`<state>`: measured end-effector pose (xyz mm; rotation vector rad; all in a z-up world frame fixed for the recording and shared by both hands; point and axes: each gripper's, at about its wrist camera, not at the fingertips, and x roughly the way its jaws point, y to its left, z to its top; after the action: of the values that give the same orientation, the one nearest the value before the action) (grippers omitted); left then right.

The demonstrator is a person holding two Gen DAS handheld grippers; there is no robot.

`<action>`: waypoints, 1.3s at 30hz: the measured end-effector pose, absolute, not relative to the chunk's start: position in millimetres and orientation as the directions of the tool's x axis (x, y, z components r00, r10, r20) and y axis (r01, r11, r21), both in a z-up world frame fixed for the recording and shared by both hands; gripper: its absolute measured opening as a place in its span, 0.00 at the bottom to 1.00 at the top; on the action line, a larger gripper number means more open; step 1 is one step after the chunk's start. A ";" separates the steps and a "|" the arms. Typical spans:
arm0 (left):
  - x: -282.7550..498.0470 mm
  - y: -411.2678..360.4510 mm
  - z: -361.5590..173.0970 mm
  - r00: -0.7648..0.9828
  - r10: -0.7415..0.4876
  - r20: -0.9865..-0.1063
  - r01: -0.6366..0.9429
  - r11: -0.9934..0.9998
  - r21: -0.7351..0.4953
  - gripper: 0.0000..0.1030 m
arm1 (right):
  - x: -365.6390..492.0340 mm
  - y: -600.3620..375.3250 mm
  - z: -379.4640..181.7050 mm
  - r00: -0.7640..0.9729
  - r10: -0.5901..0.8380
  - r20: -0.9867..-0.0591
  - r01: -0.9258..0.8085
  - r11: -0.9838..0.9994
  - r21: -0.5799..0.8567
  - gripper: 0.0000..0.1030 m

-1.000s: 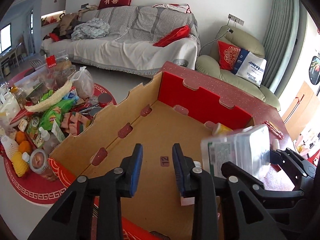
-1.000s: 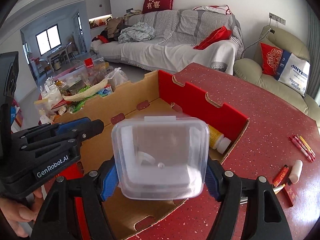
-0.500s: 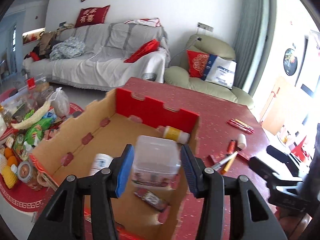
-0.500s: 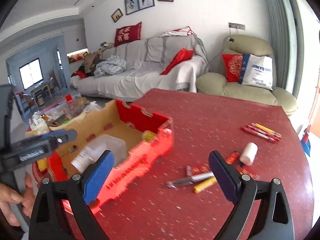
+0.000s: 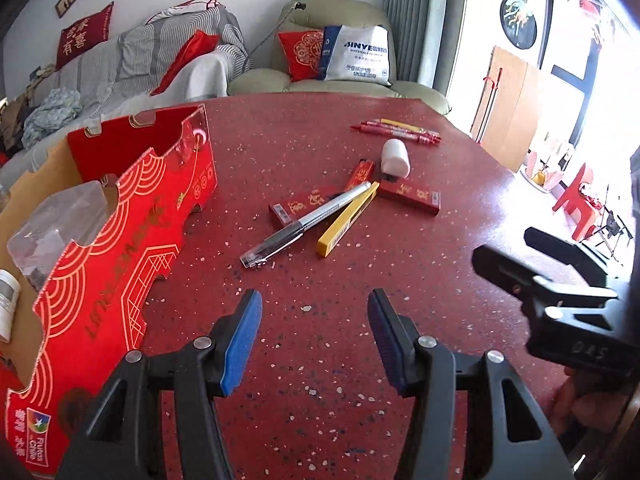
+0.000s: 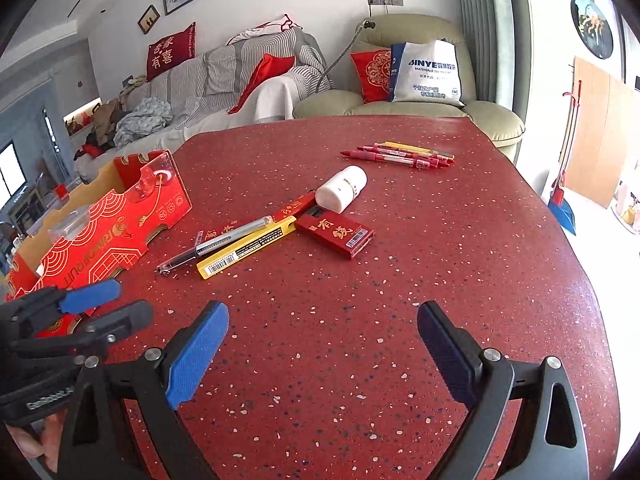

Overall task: Organize rigid objects
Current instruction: 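Move both grippers back over the table toward the pen and red card box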

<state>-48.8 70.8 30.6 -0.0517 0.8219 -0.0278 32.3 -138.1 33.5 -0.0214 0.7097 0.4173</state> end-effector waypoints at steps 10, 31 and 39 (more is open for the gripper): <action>-39.9 76.6 14.8 0.646 -0.051 -0.762 0.015 0.998 -0.054 0.57 | 46.4 -147.8 42.4 0.628 0.430 -0.648 -0.419 0.889 0.184 0.93; 27.4 96.4 12.2 0.609 -0.059 -0.791 0.117 0.993 0.016 0.37 | 145.7 -106.9 6.0 0.399 0.503 -0.767 -0.754 0.656 0.038 0.93; 40.4 89.5 14.7 0.620 -0.069 -0.782 0.193 0.979 0.066 0.36 | 161.7 -91.8 -1.9 0.330 0.507 -0.797 -0.798 0.600 0.052 0.93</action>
<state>40.3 89.5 14.7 0.1490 0.8908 -0.1509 161.7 -91.8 -1.9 -0.3829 0.8781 0.8812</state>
